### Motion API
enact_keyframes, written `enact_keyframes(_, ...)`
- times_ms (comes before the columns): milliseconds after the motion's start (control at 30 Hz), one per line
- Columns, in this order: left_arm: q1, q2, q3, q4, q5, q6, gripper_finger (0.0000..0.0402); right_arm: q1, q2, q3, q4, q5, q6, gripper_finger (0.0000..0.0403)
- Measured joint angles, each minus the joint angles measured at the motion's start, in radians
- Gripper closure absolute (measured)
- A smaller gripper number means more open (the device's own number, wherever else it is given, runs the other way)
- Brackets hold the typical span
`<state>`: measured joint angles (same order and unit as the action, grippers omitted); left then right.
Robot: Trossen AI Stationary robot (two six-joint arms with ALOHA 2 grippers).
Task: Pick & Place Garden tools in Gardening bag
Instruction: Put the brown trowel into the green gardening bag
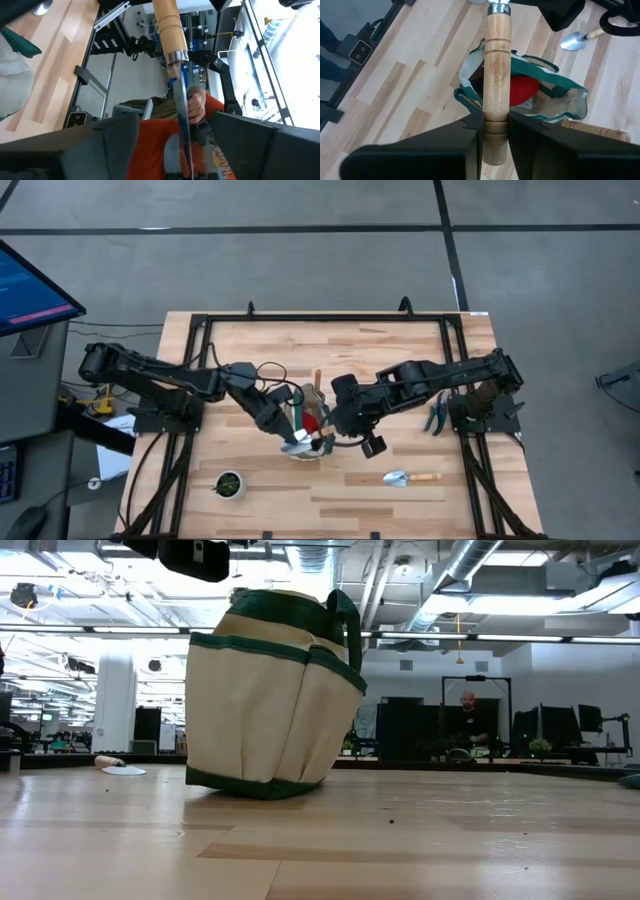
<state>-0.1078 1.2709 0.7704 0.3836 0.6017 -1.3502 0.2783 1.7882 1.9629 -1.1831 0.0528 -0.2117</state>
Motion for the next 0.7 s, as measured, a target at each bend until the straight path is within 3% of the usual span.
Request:
enact_keyframes(333,-0.005,0.0,0.0,0.014,0.009,-0.075,0.0303,-0.019,0.0,0.0,0.001,0.0,-0.021,0.0352)
enact_keyframes(700,-0.005,-0.006,0.0,0.023,0.012,-0.076,0.0397,-0.026,0.0,0.0,0.002,-0.001,-0.024,0.0345)
